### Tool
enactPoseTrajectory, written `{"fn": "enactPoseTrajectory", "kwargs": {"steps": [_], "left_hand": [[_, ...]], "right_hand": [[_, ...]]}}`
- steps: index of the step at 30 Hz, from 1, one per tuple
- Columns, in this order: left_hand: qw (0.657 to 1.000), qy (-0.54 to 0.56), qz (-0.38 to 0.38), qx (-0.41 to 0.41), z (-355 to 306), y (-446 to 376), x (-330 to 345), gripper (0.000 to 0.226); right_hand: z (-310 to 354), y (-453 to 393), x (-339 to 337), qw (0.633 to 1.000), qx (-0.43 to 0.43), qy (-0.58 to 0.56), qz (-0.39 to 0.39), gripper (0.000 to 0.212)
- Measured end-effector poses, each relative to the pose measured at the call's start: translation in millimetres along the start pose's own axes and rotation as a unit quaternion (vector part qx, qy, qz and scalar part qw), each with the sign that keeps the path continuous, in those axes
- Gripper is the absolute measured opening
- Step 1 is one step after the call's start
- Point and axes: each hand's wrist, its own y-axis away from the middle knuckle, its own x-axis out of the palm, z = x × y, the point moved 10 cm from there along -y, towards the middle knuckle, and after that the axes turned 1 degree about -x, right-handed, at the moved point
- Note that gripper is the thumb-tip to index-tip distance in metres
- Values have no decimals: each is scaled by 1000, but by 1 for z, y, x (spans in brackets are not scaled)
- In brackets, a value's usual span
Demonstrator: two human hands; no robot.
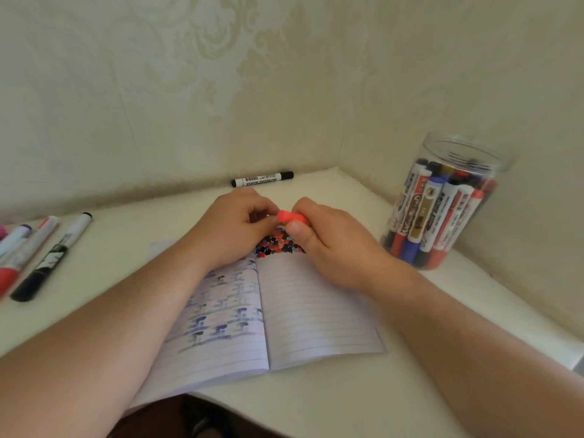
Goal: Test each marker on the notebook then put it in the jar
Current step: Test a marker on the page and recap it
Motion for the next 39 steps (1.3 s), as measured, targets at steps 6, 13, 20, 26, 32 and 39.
{"fn": "enactPoseTrajectory", "kwargs": {"steps": [6, 13, 20, 26, 32, 39], "left_hand": [[996, -75, 24, 37, -9, 3, 3, 16], [989, -148, 27, 11, -3, 5, 8, 41], [982, -186, -8, 34, -15, 10, 3, 45], [974, -223, 22, 36, -16, 7, 10, 58], [978, -197, 69, -11, -6, 4, 19, 45], [978, -199, 57, -21, -3, 2, 18, 42]], "right_hand": [[41, 19, -84, 984, -57, -161, -56, 18], [6, 70, -267, 911, -62, -155, -378, 25], [-46, 65, -253, 934, 81, -77, -339, 43], [-62, 50, -241, 946, 138, -64, -286, 30], [-64, 49, -250, 936, 154, -70, -308, 27], [-76, 50, -237, 939, 228, -60, -251, 24]]}}
